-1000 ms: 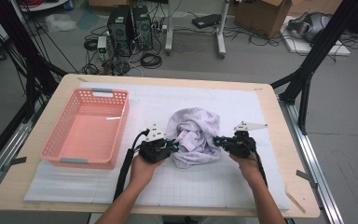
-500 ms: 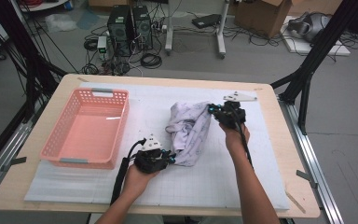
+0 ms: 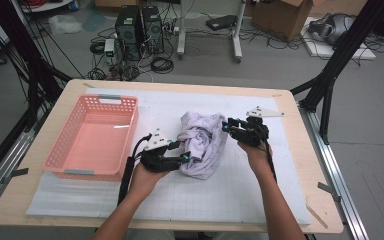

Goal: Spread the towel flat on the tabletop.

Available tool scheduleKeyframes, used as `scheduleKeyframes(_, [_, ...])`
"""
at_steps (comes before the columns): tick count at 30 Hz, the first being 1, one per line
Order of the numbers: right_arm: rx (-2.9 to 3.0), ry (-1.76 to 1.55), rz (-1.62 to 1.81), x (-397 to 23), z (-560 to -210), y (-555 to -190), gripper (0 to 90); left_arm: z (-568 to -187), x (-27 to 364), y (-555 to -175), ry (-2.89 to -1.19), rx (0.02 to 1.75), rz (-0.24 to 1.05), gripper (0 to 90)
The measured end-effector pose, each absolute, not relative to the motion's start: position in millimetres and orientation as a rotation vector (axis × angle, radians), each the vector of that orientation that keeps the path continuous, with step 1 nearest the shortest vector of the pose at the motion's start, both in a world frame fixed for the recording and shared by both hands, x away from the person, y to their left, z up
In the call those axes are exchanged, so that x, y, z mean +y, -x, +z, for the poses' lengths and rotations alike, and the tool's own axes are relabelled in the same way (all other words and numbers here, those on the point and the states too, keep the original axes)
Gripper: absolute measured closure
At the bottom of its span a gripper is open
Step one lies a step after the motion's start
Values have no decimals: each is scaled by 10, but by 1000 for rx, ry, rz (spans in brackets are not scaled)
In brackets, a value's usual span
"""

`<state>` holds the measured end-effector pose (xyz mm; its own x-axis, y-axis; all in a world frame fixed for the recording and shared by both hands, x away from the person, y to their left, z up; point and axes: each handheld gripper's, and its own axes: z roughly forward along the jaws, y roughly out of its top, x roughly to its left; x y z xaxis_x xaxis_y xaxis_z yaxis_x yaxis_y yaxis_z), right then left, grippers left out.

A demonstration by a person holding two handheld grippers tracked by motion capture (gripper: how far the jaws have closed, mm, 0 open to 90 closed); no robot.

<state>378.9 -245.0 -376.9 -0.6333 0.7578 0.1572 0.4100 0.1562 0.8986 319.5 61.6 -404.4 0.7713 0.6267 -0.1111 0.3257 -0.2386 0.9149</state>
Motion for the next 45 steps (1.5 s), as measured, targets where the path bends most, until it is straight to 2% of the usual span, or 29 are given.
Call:
scheduleKeyframes(3, [2076,-1099,1490,-2601,-3762,-3642,628,-4036,436,-3277,-1885,690,321,429])
scheduleKeyframes(6, [2039,-1118,1478,-2779,-3800,-3530,685,-4099,257,-3344,-1938,659,317,427])
scheduleKeyframes(9, [2014,-1195,1429,-2957,-3909,-3474,700,-4202,129,-3419,-1988,677,311,430])
scheduleKeyframes(12, [2043,-1252,1331,-3063,-4076,-3457,702,-4274,74,-3458,-2009,703,293,487])
scheduleKeyframes(15, [2115,-1289,1308,-3102,-4300,-3457,643,-4278,66,-3460,-2008,729,312,674])
scheduleKeyframes(16, [2145,-1301,1292,-3087,-4366,-3461,616,-4269,81,-3465,-2001,739,313,710])
scheduleKeyframes(21, [2282,-1253,1316,-2858,-4501,-3504,494,-4221,183,-3453,-1914,801,319,753])
scheduleKeyframes(23, [2322,-1237,1374,-2700,-4502,-3533,484,-4214,187,-3431,-1885,812,322,756])
scheduleKeyframes(24, [2350,-1217,1362,-2620,-4507,-3549,494,-4209,192,-3422,-1881,812,323,757])
scheduleKeyframes(25, [2372,-1201,1338,-2543,-4509,-3559,553,-4201,198,-3411,-1877,815,330,757])
scheduleKeyframes(26, [2391,-1168,1344,-2484,-4509,-3562,673,-4193,207,-3404,-1870,816,334,757])
scheduleKeyframes(27, [2399,-1139,1363,-2455,-4504,-3560,839,-4176,228,-3390,-1861,819,339,757])
scheduleKeyframes(28, [2389,-1104,1379,-2430,-4490,-3545,859,-4149,269,-3368,-1844,827,349,757])
scheduleKeyframes(31, [2323,-1116,1399,-2500,-4404,-3502,873,-4105,393,-3314,-1811,843,349,755])
scheduleKeyframes(36, [2157,-1146,1441,-2850,-4159,-3365,882,-4103,592,-3162,-1772,881,340,757])
scheduleKeyframes(45, [1996,-1118,1479,-3146,-3792,-3100,883,-4014,561,-2728,-1737,802,168,764])
